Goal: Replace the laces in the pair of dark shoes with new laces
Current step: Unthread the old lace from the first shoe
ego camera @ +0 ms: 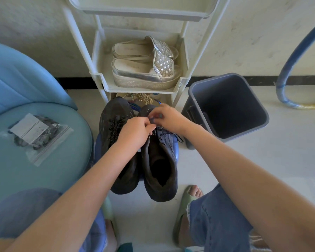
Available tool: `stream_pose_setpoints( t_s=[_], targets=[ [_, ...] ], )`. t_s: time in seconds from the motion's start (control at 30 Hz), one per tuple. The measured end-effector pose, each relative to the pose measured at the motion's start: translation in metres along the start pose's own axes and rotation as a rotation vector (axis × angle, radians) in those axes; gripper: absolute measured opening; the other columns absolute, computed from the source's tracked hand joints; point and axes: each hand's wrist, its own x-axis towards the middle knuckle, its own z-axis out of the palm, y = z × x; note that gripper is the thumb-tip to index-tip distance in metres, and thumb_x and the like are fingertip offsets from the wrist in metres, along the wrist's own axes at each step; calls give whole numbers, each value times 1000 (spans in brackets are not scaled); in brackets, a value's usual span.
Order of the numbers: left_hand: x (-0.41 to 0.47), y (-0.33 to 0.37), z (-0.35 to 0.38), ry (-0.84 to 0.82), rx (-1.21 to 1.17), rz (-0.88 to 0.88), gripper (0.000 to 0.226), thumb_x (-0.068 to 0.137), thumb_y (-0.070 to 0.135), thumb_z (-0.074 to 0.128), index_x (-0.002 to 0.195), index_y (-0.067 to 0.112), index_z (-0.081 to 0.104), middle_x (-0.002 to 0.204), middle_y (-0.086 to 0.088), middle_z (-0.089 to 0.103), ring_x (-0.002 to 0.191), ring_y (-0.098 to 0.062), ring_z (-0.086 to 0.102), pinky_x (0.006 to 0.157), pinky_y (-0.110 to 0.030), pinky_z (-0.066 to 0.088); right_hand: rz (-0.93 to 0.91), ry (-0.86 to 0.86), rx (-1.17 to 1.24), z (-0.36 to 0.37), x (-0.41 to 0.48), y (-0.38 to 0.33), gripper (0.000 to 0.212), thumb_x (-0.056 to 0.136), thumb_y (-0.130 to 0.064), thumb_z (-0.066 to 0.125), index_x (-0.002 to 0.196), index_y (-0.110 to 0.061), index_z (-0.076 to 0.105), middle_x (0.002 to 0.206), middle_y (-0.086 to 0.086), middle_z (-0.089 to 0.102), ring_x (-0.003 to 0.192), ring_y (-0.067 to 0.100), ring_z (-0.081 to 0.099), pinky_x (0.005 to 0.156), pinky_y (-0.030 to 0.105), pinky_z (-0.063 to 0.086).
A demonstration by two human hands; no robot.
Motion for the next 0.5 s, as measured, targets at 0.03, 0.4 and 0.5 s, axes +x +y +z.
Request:
stream_pose_setpoints(
  t_s=[0.03,0.4,0.5],
  targets=[
    [-1,0,-1,-10,10,-4,27,93,29,55,75,12,66,81,-8,68,75,-21,59,71,-31,41,27,-19,68,1,1,-1,23,93,-16,58,112,-8,68,106,4,60,93,20,56,86,29,45],
    [-3,5,-7,-51,134,-69,26,96,18,45,79,5,60,83,-14,61,72,-26,55,69,-33,44,388,391,355,-34,-1,13,22,95,-25,58,90,-5,66,82,12,69,68,25,67,75,40,59],
    [0,4,-6,-16,104,-80,27,97,15,43,87,-2,61,92,-16,64,83,-30,62,80,-40,51,317,-1,73,-41,-16,16,26,92,-27,62,94,-2,69,80,6,70,59,13,63,60,20,56]
  ],
)
